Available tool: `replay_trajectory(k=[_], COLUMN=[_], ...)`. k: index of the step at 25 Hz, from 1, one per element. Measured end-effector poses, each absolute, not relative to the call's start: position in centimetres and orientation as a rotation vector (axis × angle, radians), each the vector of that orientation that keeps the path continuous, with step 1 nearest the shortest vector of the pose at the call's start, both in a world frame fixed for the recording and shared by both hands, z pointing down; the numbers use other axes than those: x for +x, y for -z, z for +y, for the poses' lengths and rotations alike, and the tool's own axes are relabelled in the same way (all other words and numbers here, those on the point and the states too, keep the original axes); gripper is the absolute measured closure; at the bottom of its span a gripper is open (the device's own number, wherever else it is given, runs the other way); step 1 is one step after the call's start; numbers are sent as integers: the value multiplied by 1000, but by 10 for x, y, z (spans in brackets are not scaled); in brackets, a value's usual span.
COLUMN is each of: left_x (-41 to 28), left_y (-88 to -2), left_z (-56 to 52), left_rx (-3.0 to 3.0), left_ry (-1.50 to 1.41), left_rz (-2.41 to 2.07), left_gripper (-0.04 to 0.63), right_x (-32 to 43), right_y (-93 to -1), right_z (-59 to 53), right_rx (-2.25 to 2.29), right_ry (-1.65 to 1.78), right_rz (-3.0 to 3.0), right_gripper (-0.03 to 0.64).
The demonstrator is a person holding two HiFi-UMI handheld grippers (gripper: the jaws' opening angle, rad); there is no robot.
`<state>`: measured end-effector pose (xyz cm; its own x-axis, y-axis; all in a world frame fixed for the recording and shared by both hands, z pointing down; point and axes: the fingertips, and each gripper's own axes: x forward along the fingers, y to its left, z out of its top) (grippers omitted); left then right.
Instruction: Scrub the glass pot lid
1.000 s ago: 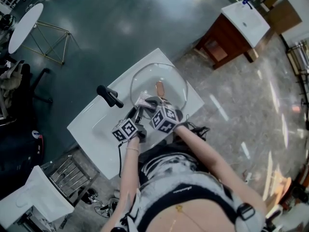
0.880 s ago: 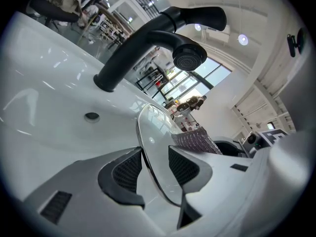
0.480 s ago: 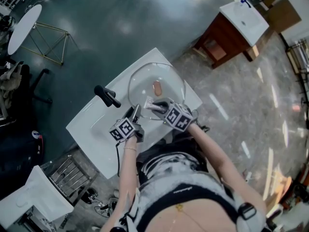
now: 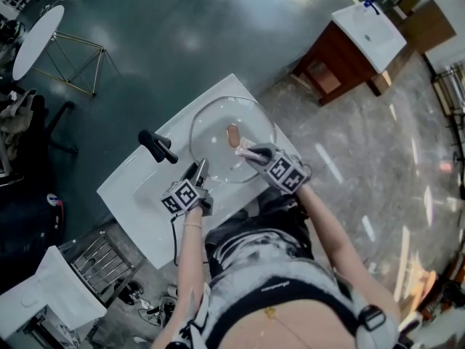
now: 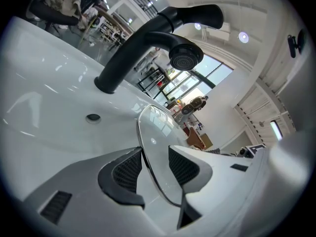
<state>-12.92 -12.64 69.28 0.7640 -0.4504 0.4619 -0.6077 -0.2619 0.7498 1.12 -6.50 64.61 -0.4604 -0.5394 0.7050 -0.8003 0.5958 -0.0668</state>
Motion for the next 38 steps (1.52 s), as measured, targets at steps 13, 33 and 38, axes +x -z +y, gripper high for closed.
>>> replay_trajectory(k=[13, 33, 38], left_x=[-139, -79, -61], left_y=[-686, -545, -519], left_z=[-128, -102, -96], left_rx=[1974, 2394, 2476], left_ry=[-361, -282, -239], left_rz=[-995, -1157, -1208], left_gripper=[404, 537, 592], right_x=[63, 39, 43], right_y=[-647, -510, -480], right_z=[-90, -93, -91], right_rx=[1195, 1079, 1080], right_ry=[-503, -232, -260], right_rz=[-2138, -2576, -2746], right_gripper=[520, 528, 528])
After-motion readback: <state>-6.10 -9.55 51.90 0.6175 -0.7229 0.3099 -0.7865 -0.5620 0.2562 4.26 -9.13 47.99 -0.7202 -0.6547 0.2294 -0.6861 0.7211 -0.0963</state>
